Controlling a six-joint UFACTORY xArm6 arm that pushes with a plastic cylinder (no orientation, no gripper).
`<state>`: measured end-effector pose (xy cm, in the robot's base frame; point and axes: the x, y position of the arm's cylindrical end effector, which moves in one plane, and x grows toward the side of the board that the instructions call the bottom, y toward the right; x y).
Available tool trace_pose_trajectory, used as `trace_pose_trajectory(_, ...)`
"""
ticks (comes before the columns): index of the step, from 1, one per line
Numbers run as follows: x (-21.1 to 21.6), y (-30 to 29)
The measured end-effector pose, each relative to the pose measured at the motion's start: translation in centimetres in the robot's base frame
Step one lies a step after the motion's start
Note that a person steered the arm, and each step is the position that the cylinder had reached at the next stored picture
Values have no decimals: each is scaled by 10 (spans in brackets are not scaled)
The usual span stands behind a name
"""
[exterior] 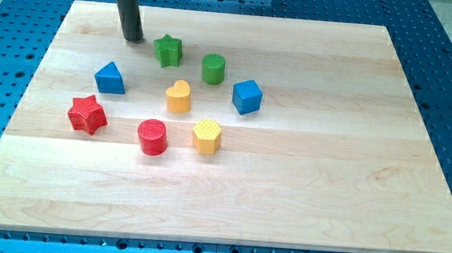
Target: Move the green circle above the blue cube
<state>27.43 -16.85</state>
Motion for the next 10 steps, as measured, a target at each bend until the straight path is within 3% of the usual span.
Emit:
trace_pose_trajectory(4,9,6)
trace_pose_trajectory(6,66,-3)
trace_pose_trajectory(7,95,47)
trace_pose_trajectory(8,95,132)
trace_pose_trajectory(10,42,174)
